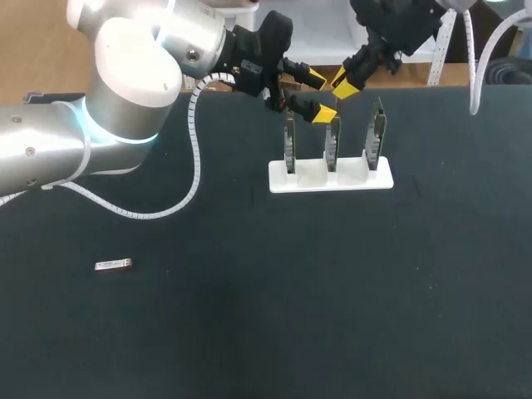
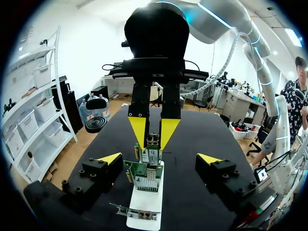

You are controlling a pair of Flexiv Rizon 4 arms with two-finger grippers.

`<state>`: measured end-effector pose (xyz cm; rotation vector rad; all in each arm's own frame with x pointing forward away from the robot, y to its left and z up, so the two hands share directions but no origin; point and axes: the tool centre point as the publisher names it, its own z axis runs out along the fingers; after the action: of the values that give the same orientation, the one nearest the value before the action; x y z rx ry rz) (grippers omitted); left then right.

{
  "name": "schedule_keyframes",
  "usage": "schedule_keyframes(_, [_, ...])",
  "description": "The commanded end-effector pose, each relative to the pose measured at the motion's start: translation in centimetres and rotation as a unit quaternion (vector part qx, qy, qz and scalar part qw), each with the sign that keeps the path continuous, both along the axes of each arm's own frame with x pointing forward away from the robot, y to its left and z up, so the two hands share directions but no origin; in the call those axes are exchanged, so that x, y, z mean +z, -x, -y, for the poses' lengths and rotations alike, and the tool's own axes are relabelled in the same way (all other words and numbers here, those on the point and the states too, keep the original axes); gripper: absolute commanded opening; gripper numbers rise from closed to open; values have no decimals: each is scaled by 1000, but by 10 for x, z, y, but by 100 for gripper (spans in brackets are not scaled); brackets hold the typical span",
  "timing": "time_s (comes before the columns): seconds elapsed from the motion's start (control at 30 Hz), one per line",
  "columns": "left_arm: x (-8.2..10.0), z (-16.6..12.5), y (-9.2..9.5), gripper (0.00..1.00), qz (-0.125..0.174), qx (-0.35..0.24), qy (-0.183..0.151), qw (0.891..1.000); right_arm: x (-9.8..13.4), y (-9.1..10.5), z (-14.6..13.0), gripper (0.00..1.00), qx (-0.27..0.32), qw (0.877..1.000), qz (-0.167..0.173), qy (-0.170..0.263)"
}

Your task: Pick up the optical module with the left hand, and insert it into the network port with the right hand.

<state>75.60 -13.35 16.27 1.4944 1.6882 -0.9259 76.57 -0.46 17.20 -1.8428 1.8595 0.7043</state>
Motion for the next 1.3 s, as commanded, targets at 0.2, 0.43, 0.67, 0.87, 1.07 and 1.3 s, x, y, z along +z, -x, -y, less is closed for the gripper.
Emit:
schedule_keyframes(0.2, [0,0,1,100,1,1,1,1000,0,3,-1,0,1,1000,5,-4])
schedule_keyframes(0.43, [0,0,1,100,1,1,1,1000,0,1,-2,0,0,1000,7,-5])
schedule_keyframes(0.67, [0,0,1,100,1,1,1,1000,-1,-1,-3,0,0,1000,10,-1])
schedule_keyframes(0.87, [0,0,1,100,1,1,1,1000,-2,-2,-2,0,-1,1000,9,-3])
schedule_keyframes(1.07, [0,0,1,100,1,1,1,1000,-3,-2,-2,0,-4,1000,9,-4])
schedule_keyframes(1.3, [0,0,1,100,1,1,1,1000,-5,-3,-3,0,-4,1000,7,-6])
